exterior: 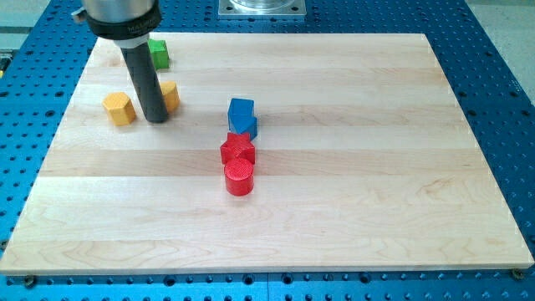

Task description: Move the hexagon to the left ofthe heart

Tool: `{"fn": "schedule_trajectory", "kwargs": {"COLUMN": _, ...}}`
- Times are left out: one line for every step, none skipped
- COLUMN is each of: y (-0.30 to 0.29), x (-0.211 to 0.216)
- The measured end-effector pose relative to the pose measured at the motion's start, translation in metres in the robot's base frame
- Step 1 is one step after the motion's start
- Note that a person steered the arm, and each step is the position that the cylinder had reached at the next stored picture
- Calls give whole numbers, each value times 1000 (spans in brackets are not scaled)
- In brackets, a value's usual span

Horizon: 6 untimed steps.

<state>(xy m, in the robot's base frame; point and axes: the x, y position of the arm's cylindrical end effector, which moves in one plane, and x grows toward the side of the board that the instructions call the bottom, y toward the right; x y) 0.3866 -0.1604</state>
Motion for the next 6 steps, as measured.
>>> {"fn": "schedule_trajectory", "kwargs": {"y": 1, "x": 19}}
{"fn": "schedule_trajectory", "kwargs": {"y": -46, "x": 55}}
{"fn": "schedule_trajectory", "kwargs": {"y": -56, "x": 21}}
{"fn": "schedule_trajectory", "kwargs": {"y": -54, "x": -7}}
{"fn": "schedule_trajectory", "kwargs": {"y": -48, "x": 9}}
{"fn": "schedule_trajectory", "kwargs": {"y": -13, "x": -6}}
